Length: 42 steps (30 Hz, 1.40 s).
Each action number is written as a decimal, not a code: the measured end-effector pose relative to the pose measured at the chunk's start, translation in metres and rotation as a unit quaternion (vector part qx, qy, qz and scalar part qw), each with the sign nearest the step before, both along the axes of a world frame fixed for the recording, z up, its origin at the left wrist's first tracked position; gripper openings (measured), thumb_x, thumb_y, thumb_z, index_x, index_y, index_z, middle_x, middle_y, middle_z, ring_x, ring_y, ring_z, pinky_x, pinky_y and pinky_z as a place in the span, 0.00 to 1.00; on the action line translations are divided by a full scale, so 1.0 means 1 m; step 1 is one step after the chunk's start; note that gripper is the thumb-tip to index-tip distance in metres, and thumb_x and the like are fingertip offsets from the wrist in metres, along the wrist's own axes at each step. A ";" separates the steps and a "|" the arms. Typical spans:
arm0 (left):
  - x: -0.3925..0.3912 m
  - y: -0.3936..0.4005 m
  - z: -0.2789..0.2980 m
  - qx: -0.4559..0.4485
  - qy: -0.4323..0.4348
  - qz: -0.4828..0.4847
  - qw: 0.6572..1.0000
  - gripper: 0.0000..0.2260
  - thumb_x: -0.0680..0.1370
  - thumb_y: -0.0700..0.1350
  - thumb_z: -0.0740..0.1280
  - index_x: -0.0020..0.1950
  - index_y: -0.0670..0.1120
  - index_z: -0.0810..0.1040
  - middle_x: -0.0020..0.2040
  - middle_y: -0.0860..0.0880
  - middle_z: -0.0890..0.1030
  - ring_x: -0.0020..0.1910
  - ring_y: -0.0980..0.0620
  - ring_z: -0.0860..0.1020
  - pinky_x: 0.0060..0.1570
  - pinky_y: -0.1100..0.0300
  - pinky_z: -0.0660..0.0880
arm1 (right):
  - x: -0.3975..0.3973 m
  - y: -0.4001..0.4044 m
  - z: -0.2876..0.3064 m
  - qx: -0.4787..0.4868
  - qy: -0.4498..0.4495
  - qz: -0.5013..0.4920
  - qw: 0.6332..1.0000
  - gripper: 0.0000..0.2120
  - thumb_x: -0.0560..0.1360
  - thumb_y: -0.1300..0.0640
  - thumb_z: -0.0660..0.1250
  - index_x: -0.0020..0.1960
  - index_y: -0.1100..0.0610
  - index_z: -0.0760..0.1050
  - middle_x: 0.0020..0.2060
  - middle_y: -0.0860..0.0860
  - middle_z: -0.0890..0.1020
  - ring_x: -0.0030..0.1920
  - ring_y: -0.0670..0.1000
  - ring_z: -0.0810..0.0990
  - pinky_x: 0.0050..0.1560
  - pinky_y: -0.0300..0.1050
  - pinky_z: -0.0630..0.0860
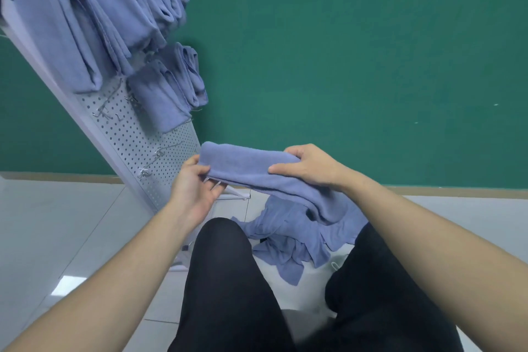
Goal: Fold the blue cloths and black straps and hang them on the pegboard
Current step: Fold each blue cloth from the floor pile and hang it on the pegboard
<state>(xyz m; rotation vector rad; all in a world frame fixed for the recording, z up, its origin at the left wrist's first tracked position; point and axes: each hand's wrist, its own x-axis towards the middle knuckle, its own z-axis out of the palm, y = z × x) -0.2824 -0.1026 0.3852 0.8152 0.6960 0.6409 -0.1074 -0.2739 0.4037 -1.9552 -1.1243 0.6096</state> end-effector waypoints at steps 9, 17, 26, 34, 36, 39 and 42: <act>-0.011 0.004 0.017 0.520 0.157 -0.028 0.839 0.25 0.79 0.45 0.70 0.73 0.56 0.64 0.79 0.56 0.58 0.77 0.61 0.57 0.75 0.64 0.53 | -0.008 0.040 0.046 -0.043 -0.097 0.128 0.986 0.23 0.70 0.42 0.77 0.43 0.62 0.77 0.32 0.48 0.75 0.32 0.46 0.69 0.35 0.42 0.68; -0.012 0.033 0.038 0.485 0.223 -0.252 0.807 0.24 0.72 0.65 0.70 0.53 0.46 0.82 0.46 0.53 0.84 0.44 0.56 0.79 0.49 0.57 0.74 | -0.018 0.085 0.058 -0.067 -0.098 0.211 0.970 0.22 0.69 0.42 0.78 0.40 0.60 0.75 0.31 0.47 0.72 0.33 0.47 0.68 0.36 0.43 0.65; -0.045 0.072 0.036 0.472 0.199 -0.077 0.856 0.12 0.78 0.48 0.72 0.43 0.39 0.77 0.41 0.48 0.77 0.37 0.58 0.74 0.41 0.64 0.71 | -0.029 0.152 0.049 -0.020 0.056 0.256 0.965 0.07 0.74 0.52 0.70 0.50 0.53 0.77 0.40 0.42 0.80 0.40 0.41 0.76 0.45 0.37 0.73; -0.052 0.123 0.051 0.559 0.248 0.082 0.787 0.14 0.80 0.46 0.69 0.36 0.51 0.71 0.44 0.52 0.72 0.40 0.69 0.72 0.42 0.74 0.66 | -0.042 0.223 0.063 0.110 -0.033 0.234 0.965 0.03 0.79 0.53 0.69 0.51 0.50 0.80 0.45 0.39 0.82 0.47 0.38 0.79 0.56 0.38 0.75; -0.049 0.133 0.056 0.544 0.249 0.110 0.794 0.13 0.81 0.48 0.68 0.37 0.50 0.71 0.37 0.54 0.73 0.34 0.65 0.71 0.37 0.70 0.67 | -0.043 0.238 0.071 0.136 -0.052 0.227 0.963 0.04 0.79 0.54 0.70 0.52 0.52 0.80 0.45 0.40 0.82 0.45 0.36 0.78 0.53 0.31 0.72; -0.045 0.149 0.064 0.523 0.243 0.143 0.804 0.10 0.81 0.50 0.67 0.46 0.45 0.78 0.43 0.51 0.78 0.37 0.66 0.74 0.40 0.69 0.70 | -0.043 0.261 0.085 0.154 -0.067 0.194 0.967 0.06 0.77 0.50 0.72 0.49 0.53 0.80 0.42 0.39 0.82 0.42 0.36 0.77 0.47 0.29 0.72; -0.040 0.164 0.071 0.535 0.223 0.167 0.797 0.16 0.81 0.55 0.66 0.65 0.49 0.79 0.64 0.50 0.77 0.62 0.61 0.76 0.64 0.65 0.71 | -0.041 0.280 0.098 0.177 -0.073 0.187 0.964 0.06 0.76 0.50 0.73 0.47 0.53 0.81 0.40 0.40 0.82 0.40 0.36 0.78 0.46 0.30 0.74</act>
